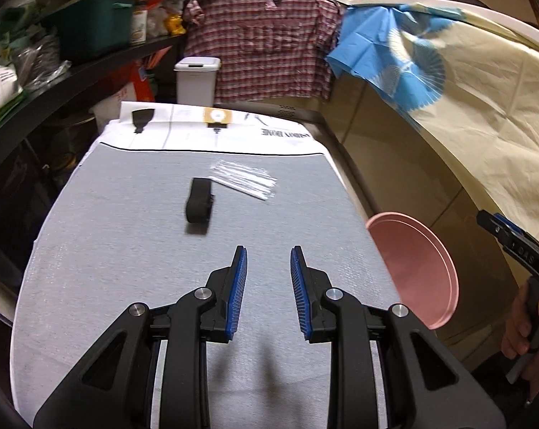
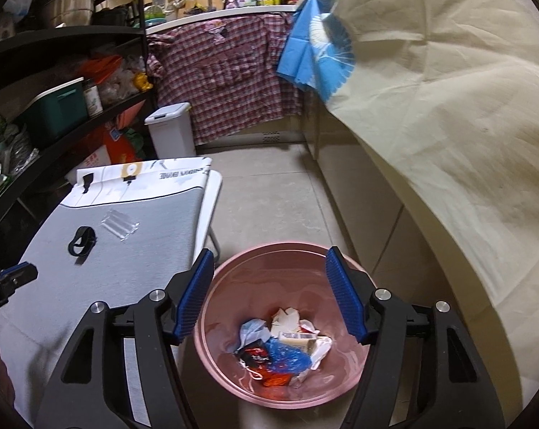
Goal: Collect trash
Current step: 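Move the left tool to the black hair tie while the right tool reaches the clear straw bag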
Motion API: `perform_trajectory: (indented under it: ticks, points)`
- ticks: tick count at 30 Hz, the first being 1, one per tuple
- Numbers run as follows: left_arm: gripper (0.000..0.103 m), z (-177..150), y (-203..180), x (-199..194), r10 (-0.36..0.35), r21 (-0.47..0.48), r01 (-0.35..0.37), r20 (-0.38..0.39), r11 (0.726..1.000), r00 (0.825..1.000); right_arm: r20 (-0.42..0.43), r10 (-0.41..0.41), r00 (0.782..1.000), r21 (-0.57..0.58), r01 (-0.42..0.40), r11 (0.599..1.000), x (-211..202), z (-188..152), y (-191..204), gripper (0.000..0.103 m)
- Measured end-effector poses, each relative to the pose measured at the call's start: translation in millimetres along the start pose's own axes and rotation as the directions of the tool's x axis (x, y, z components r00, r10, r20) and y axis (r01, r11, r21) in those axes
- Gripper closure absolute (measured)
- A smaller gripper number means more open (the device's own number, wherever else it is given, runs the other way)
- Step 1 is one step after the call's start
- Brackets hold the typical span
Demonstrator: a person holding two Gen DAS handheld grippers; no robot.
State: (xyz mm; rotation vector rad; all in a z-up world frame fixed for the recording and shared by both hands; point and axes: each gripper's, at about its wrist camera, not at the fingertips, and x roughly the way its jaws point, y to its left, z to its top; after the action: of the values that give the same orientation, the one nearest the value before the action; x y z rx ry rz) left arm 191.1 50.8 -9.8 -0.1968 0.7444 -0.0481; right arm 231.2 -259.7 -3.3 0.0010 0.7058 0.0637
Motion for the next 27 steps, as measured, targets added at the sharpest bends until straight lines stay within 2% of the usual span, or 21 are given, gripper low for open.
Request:
perform_trajectory:
  ticks: [1,3,4,5,7,18,20,24,27]
  points:
    - [0.078,0.9,1.9,1.9,0.001,-0.005,-0.001,0.0,1.0,1.0,-0.002,0.011,1.0,-0.008,-0.011,1.0,1.4,-0.1,4.5,0.043]
    - [0.078,0.5,7.9,5.3,0.005,-0.011,-0.005,0.001,1.0,1.0,-0.017,0.04,0.999,-0.021,-0.041,0.999,6.0,-0.7,12.5,0.056]
    - [0.078,0.1,11.0,7.7,0.009,-0.013,-0.009,0.002,1.0,1.0,-0.028,0.058,0.998,-0.022,-0.058,0.998,8.6,-1.5,15.9,0.068]
    - [0.078,-1.8,15.6,10.0,0.012,-0.014,-0.012,0.004,1.0,1.0,-0.041,0.081,0.996,-0.02,-0.082,0.996,11.6,-1.8,19.6,0.073]
    - [0.078,-4.1,23.7,17.0,0.023,-0.019,-0.023,0.009,1.0,1.0,-0.052,0.122,0.991,-0.016,-0.123,0.992,16.0,-1.7,28.3,0.076]
    - [0.077,-4.5,60.8,57.3,0.071,-0.061,-0.069,0.03,0.996,0.997,-0.063,0.244,0.968,-0.081,-0.248,0.965,53.1,8.0,89.4,0.071]
    - [0.077,-2.3,63.1,63.6,0.069,-0.063,-0.067,0.032,0.996,0.997,-0.072,0.261,0.963,-0.084,-0.267,0.96,65.6,10.9,100.9,0.067]
    - [0.069,1.5,66.3,75.5,0.062,-0.06,-0.06,0.032,0.996,0.998,-0.103,0.288,0.952,-0.101,-0.298,0.949,91.8,16.1,124.2,0.061]
    - [0.069,5.5,66.7,85.0,0.054,-0.058,-0.052,0.028,0.997,0.998,-0.153,0.318,0.936,-0.124,-0.337,0.933,116.5,19.6,145.1,0.055]
